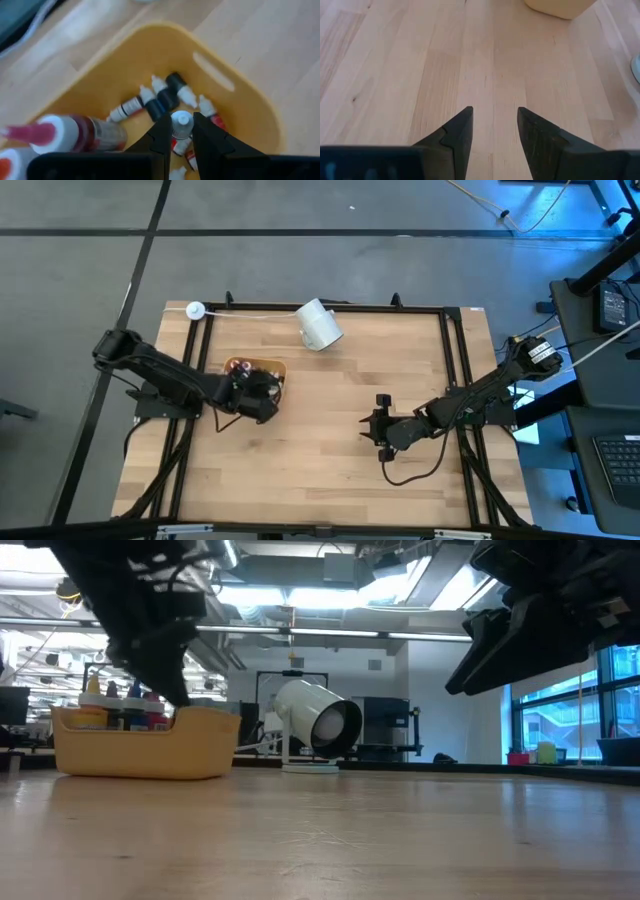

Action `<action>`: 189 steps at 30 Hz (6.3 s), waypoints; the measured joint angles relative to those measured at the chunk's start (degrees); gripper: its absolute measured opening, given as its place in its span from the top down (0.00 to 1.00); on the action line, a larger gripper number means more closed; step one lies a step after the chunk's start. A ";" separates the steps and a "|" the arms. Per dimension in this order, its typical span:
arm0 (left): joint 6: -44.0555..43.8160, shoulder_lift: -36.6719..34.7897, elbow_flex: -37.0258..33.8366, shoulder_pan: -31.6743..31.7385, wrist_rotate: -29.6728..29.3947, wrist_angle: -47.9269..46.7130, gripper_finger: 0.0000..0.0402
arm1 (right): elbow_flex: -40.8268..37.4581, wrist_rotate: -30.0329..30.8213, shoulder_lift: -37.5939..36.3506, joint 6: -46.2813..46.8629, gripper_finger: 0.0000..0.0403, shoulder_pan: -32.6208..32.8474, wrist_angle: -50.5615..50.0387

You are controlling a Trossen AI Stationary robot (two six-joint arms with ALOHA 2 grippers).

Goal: Pick & Place food coloring
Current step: Put the small brown food coloring bottle into the bin, then return to Home Position

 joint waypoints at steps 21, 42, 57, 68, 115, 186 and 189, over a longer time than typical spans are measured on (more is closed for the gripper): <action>-1.17 3.94 -0.82 -0.04 2.16 1.00 0.77 | 0.00 -0.07 0.00 0.00 0.61 0.00 0.02; 20.27 3.41 3.53 -0.74 11.00 6.64 0.79 | 0.02 -1.57 -0.07 1.64 0.61 0.01 0.07; 32.94 -31.92 -17.34 -5.68 19.70 38.34 0.79 | -6.80 0.53 -9.93 1.90 0.61 3.54 5.70; 33.51 -55.92 -30.26 -5.73 21.37 42.14 0.79 | -20.15 0.55 -26.30 1.07 0.61 3.52 16.91; 37.95 -76.67 -40.18 -5.71 25.04 44.64 0.78 | -28.17 -0.28 -47.66 -1.58 0.61 3.53 14.98; 40.88 -76.63 -40.09 -5.71 26.27 44.67 0.78 | -38.32 -2.99 -81.79 -9.46 0.61 3.54 5.86; 40.88 -76.63 -40.09 -5.72 26.27 44.67 0.78 | -38.32 -2.99 -81.79 -9.46 0.61 3.52 5.86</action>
